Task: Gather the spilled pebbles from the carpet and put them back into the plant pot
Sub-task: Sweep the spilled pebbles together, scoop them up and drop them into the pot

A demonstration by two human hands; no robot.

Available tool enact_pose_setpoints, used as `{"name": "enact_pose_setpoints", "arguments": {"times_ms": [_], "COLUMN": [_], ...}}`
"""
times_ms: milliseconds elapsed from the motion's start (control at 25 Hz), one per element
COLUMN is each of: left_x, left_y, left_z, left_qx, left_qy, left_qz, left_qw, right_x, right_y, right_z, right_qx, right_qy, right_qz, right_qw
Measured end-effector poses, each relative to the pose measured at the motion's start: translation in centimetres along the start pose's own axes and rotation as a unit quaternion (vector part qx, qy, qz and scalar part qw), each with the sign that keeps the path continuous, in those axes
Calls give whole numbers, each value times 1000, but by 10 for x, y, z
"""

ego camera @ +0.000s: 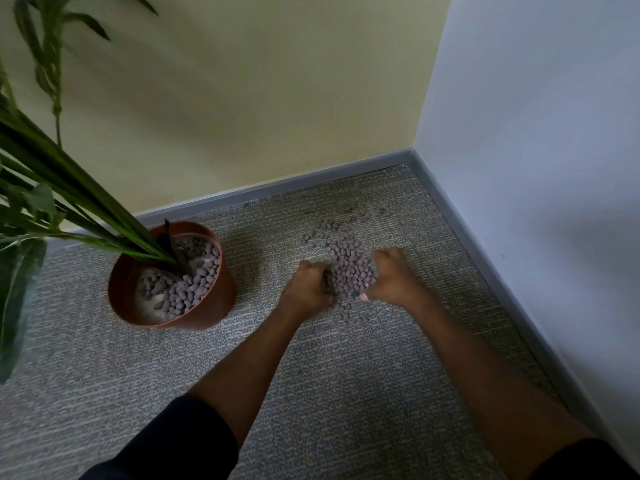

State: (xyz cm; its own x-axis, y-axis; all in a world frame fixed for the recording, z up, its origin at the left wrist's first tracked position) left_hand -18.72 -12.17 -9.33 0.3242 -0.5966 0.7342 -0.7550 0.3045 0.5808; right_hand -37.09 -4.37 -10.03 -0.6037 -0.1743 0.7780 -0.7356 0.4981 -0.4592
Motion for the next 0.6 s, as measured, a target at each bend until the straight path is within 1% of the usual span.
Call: {"name": "enact_pose_setpoints", "arguments": {"times_ms": [200,320,440,520,600], "left_x": [-7,-9,-10,-11,-10], "left_y": [14,16,7,0,-5], "left_z": [9,6,-3,-10,-17], "left_qx": [-4,9,68,95,114], "left_qy": [41,56,64,63,69], "left_qz": [-61,-134,-256,-333,-402], "left_qw": [997,989,962,936,906], "right_x": [-12,-18,-21,-20,-22], "right_y": [-29,-41,-46,-48,-49], "right_z": [-1,-1,-2,-4,-6], "right_qx": [46,51,47,38,16], "right_qy": [60,67,71,75,60], "right_qz": [-25,-8,29,72,133], "right_qw": [997,996,996,994,989]}}
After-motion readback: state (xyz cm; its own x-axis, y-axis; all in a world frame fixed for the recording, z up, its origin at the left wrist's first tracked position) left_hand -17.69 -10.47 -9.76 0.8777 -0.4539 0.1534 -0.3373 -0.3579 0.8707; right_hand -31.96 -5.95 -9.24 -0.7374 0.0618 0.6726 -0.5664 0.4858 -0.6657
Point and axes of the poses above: each hand's wrist, its own z-axis towards the middle knuckle, its own x-axis out of the back of the hand, y = z × x, the point moved 6 cm from there along z, towards the middle knuckle, and after that the axes turned 8 degrees about -z, right-handed, at the moved point
